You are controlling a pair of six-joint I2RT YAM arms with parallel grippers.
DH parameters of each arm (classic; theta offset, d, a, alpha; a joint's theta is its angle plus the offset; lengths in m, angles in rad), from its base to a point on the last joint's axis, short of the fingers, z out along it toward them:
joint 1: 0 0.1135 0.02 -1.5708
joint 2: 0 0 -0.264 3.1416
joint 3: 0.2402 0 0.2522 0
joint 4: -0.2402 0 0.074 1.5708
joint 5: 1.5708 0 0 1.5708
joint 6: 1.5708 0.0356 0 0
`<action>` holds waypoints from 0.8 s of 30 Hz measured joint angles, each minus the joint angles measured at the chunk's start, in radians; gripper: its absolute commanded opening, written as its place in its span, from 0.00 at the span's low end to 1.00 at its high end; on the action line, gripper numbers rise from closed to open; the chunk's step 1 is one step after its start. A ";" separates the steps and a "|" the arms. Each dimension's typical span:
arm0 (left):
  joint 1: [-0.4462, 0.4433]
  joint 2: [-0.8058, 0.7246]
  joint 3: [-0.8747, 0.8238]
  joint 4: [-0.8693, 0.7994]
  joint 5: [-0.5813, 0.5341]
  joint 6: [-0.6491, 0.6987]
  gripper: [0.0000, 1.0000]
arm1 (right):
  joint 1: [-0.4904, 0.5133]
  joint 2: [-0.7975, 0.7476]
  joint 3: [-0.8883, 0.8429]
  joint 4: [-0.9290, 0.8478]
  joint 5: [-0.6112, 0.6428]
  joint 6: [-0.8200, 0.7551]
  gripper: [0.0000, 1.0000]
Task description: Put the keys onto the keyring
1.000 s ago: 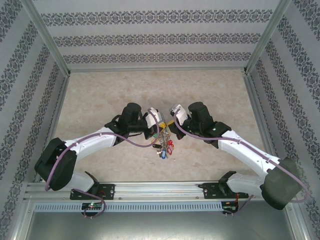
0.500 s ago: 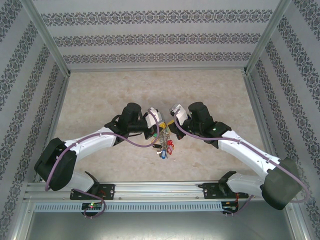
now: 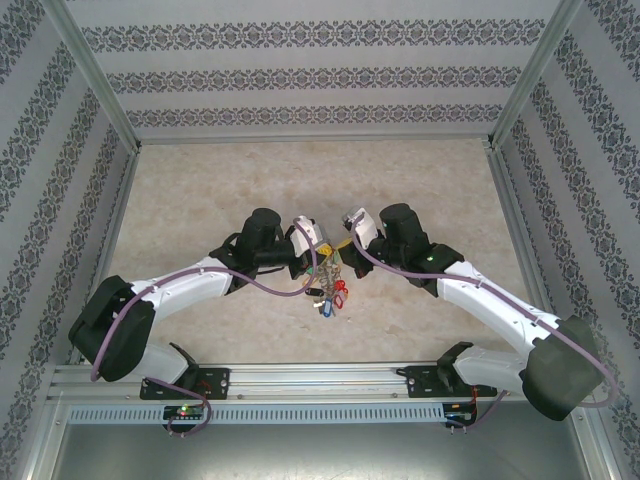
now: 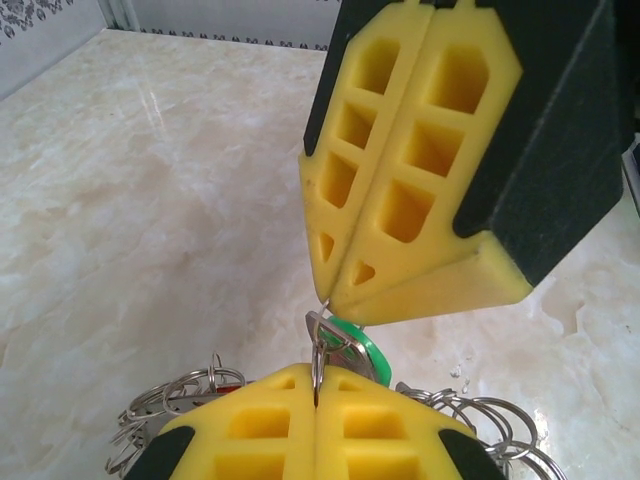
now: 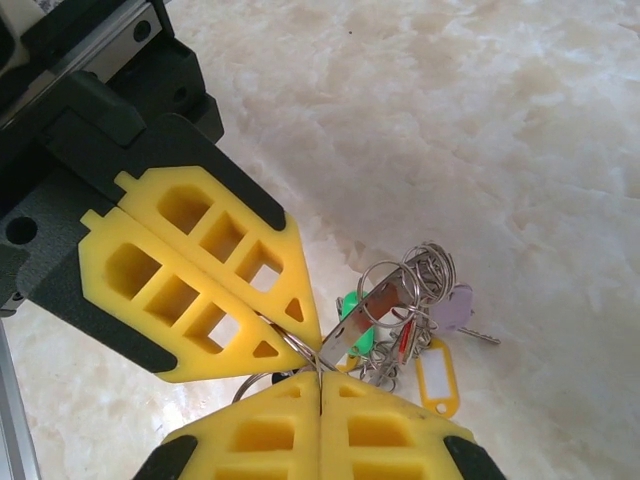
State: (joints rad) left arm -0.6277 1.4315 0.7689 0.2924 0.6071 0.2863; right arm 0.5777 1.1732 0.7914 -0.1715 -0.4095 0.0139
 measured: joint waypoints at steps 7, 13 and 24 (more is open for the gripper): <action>0.000 0.000 -0.008 0.017 -0.003 -0.008 0.00 | 0.001 0.001 0.000 0.003 0.000 0.011 0.00; 0.000 0.000 -0.008 0.014 -0.006 -0.006 0.00 | 0.007 0.001 0.000 0.004 0.001 0.010 0.00; 0.000 0.000 0.001 -0.008 -0.007 -0.001 0.06 | 0.010 -0.001 -0.004 0.011 0.002 0.007 0.00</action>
State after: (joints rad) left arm -0.6273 1.4315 0.7700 0.2840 0.5999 0.2852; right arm 0.5873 1.1721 0.7872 -0.1604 -0.4076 0.0208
